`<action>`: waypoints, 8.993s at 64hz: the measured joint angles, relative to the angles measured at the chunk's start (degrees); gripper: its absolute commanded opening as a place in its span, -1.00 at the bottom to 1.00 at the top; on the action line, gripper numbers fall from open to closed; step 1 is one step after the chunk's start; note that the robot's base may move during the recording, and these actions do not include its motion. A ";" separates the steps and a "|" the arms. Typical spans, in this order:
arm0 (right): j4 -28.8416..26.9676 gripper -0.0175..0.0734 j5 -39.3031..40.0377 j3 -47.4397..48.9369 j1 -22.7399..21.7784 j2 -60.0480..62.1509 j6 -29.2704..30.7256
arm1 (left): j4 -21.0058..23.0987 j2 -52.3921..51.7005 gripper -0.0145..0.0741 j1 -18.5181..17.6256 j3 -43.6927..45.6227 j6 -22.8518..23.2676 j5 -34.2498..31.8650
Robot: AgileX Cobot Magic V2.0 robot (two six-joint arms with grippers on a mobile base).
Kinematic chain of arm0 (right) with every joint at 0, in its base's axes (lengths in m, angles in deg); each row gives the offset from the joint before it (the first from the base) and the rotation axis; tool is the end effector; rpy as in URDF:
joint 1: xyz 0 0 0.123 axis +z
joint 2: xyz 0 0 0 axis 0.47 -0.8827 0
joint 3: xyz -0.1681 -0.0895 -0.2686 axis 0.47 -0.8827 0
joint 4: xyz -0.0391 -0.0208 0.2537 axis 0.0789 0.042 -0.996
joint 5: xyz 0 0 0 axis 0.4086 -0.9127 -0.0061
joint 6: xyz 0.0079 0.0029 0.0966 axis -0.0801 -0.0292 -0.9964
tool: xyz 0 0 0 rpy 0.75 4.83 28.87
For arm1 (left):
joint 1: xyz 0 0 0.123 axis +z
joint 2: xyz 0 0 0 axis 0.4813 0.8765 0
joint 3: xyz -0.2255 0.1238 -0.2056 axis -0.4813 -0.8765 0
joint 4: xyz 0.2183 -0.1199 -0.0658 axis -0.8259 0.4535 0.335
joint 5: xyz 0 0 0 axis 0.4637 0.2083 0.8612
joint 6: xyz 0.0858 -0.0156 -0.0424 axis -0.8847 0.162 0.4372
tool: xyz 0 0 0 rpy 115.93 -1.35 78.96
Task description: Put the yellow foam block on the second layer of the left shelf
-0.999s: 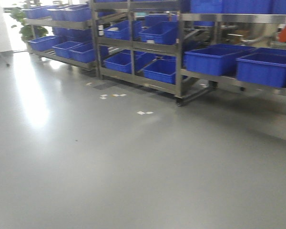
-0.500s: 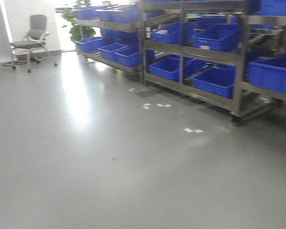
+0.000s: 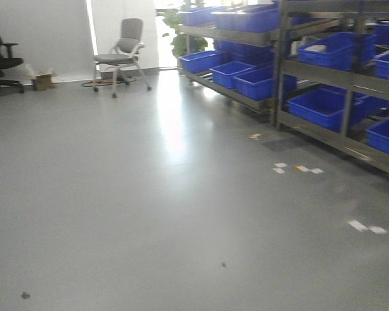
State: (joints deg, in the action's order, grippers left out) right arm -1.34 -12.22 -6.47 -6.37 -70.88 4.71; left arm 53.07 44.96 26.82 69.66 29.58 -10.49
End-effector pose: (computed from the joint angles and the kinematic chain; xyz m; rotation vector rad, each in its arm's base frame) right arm 0.0176 0.0053 0.3061 -0.3319 1.6197 0.2421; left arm 0.0234 0.0021 0.1996 0.0264 1.6103 0.0188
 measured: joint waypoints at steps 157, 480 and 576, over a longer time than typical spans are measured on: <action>0.21 -0.10 0.00 0.00 0.00 0.00 0.00 | 0.00 0.00 -0.36 0.00 0.00 0.00 0.00; 1.51 0.28 12.24 21.54 -6.18 -60.51 0.00 | 0.00 0.00 -0.36 0.00 0.00 0.00 0.00; 1.60 -0.49 13.42 -11.80 -14.98 1.37 0.00 | 0.00 0.00 -0.36 0.00 0.00 0.00 0.00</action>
State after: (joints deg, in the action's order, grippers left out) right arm 0.26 1.20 -18.27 -21.35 -69.52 4.71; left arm 53.07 44.96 26.82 69.66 29.58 -10.49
